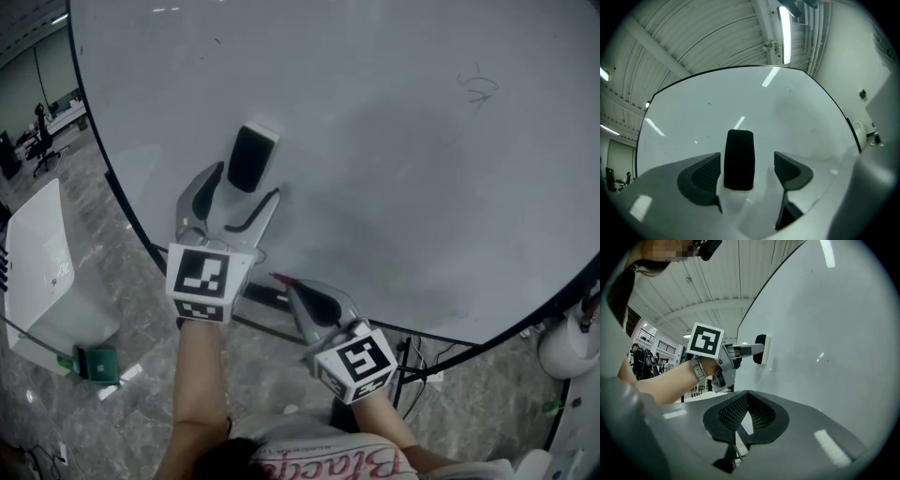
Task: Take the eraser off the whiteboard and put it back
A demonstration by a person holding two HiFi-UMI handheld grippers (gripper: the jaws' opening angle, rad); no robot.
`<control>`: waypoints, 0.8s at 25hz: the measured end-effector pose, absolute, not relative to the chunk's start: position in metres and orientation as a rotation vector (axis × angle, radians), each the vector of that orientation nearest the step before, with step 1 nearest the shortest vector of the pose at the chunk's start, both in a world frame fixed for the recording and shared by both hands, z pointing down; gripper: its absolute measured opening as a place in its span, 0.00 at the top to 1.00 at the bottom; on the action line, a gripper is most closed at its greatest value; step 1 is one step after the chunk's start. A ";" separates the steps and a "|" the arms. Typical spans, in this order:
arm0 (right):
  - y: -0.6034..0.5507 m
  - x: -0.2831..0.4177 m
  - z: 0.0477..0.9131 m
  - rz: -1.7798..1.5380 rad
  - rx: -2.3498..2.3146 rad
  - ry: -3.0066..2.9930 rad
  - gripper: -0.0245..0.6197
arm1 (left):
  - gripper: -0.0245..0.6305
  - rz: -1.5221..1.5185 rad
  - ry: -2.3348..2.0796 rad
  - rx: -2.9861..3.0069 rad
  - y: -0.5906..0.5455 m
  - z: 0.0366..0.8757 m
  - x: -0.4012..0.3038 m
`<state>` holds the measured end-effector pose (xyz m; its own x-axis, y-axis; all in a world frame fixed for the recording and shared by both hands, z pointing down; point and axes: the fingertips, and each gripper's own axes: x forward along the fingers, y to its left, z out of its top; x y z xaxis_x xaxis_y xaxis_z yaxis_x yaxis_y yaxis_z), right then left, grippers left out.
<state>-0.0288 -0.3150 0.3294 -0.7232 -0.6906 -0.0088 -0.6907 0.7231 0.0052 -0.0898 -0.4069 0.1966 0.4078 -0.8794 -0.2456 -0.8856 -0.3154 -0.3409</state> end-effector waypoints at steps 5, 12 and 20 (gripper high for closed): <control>-0.322 -0.024 0.329 0.006 -1.201 2.891 0.96 | 0.44 -0.019 1.491 -2.261 -0.426 0.190 -0.088; -0.329 -0.022 0.328 -0.001 -1.249 2.868 0.96 | 0.54 -0.047 1.499 -2.274 -0.443 0.186 -0.088; -0.337 -0.027 0.329 -0.007 -1.270 2.863 0.96 | 0.59 -0.030 1.499 -2.282 -0.443 0.184 -0.091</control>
<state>-0.0271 -0.3371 0.3286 -0.6712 -0.7412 -0.0070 -0.7412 0.6713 -0.0082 -0.0906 -0.4427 0.1840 0.4224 -0.8836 -0.2020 -0.8750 -0.3393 -0.3454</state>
